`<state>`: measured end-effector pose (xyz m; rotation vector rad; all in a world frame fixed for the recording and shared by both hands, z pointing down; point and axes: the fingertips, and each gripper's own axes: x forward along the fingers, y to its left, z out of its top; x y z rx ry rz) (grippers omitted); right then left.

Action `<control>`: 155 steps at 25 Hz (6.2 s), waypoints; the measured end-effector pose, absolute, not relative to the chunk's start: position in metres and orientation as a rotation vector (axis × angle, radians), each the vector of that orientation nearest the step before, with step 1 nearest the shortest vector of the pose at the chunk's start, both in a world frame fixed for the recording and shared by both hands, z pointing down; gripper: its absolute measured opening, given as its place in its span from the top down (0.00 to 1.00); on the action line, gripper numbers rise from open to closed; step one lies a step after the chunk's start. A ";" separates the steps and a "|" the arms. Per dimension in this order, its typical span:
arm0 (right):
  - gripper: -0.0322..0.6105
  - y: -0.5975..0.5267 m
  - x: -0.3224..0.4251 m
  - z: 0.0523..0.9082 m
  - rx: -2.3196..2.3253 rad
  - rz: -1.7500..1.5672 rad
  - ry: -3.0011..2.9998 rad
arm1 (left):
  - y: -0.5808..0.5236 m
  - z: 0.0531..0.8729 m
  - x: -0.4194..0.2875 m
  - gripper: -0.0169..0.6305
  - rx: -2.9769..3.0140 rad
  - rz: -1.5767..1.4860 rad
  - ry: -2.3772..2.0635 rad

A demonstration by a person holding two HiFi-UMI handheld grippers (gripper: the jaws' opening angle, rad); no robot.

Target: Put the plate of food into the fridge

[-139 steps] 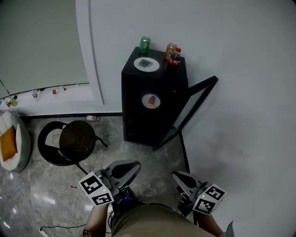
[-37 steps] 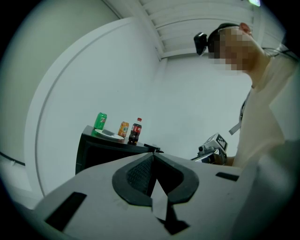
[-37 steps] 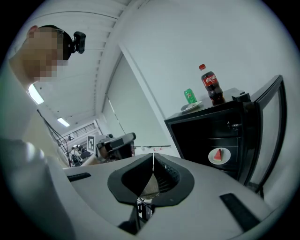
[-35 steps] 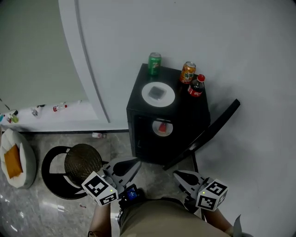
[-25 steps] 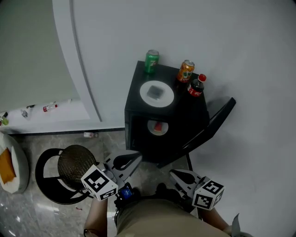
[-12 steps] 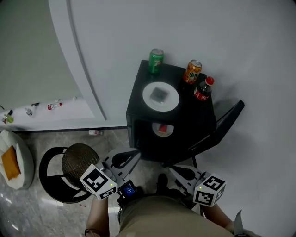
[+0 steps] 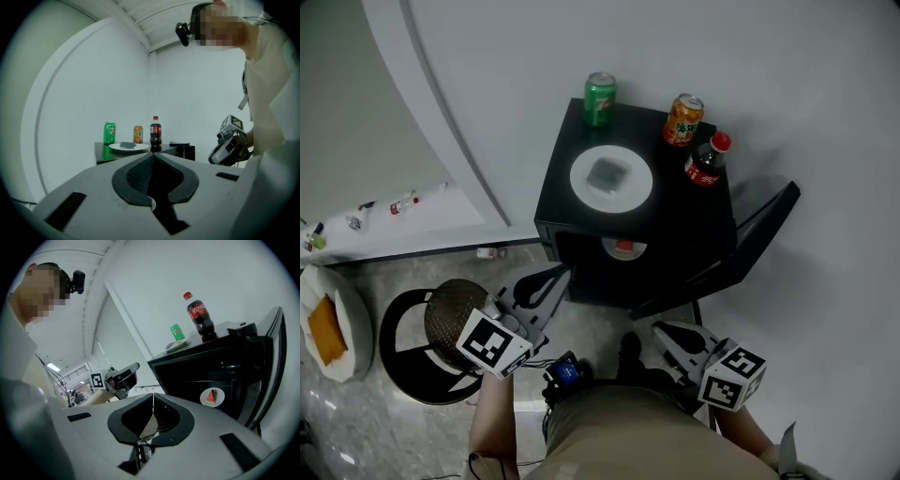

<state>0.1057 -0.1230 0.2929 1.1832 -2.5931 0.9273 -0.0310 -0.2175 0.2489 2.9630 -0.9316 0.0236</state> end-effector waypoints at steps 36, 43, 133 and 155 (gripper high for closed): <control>0.92 -0.153 0.137 0.300 1.153 0.957 -2.595 | -0.291 0.268 0.044 0.49 3.398 1.228 -0.675; 0.92 -0.152 0.134 0.303 1.155 0.976 -2.590 | -0.296 0.274 0.049 0.49 3.397 1.303 -0.617; 0.92 -0.179 0.118 0.288 1.131 1.344 -2.677 | -0.254 0.274 0.049 0.87 3.467 1.470 -0.810; 0.75 -0.254 0.081 0.269 1.009 1.770 -2.703 | -0.229 0.271 0.056 0.88 3.559 1.432 -0.721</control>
